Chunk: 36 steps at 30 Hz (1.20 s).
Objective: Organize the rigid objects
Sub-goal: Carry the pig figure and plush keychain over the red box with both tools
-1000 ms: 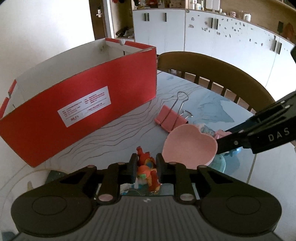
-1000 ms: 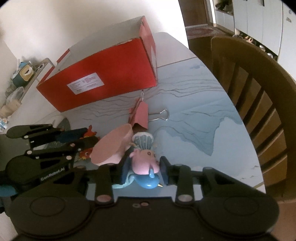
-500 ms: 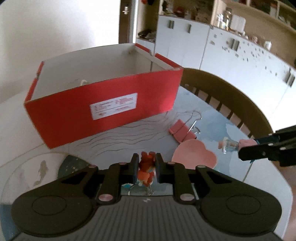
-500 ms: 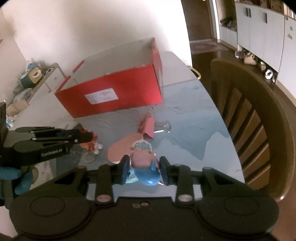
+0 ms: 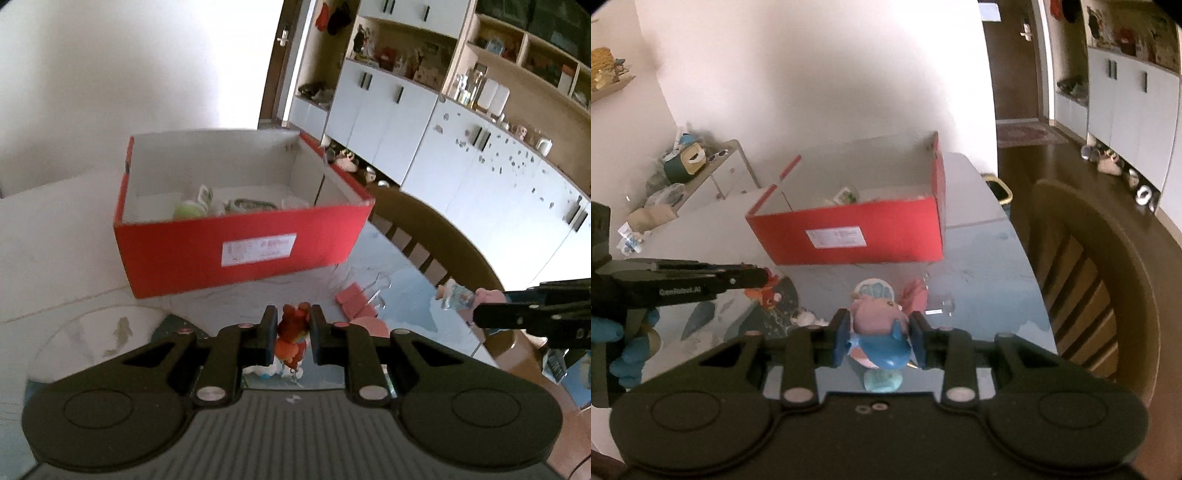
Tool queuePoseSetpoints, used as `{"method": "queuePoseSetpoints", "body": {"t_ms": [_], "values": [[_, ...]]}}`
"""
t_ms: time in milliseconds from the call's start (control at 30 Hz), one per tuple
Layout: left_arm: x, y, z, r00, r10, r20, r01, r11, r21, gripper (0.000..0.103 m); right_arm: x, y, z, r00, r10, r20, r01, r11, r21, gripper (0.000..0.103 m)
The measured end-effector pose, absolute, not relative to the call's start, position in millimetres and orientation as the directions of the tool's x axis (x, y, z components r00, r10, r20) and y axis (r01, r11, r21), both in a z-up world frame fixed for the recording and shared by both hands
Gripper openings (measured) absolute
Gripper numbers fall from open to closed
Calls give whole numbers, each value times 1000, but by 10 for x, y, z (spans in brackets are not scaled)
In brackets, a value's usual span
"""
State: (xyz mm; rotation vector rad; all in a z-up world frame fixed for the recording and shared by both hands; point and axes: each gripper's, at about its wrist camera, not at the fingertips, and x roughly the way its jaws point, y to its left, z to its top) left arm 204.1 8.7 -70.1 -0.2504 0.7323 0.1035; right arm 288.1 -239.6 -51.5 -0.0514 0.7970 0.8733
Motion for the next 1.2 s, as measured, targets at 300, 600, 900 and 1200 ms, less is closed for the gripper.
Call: {"method": "queuePoseSetpoints", "body": {"t_ms": [300, 600, 900, 1200], "values": [[2114, 173, -269, 766, 25, -643, -181, 967, -177, 17, 2995, -2212, -237, 405, 664, -628, -733, 647, 211, 33], [2372, 315, 45, 791, 54, -610, -167, 977, -130, 17, 3199, -1910, 55, 443, 674, -591, -764, 629, 144, 33], [2714, 512, 131, 780, 58, -623, -143, 986, -86, 17, 3411, -1549, 101, 454, 666, -592, -779, 619, 100, 33], [3059, 774, 98, 769, 60, -636, -156, 983, -96, 17, 3671, -1140, -49, 466, 633, -619, -782, 621, 47, 33]]}}
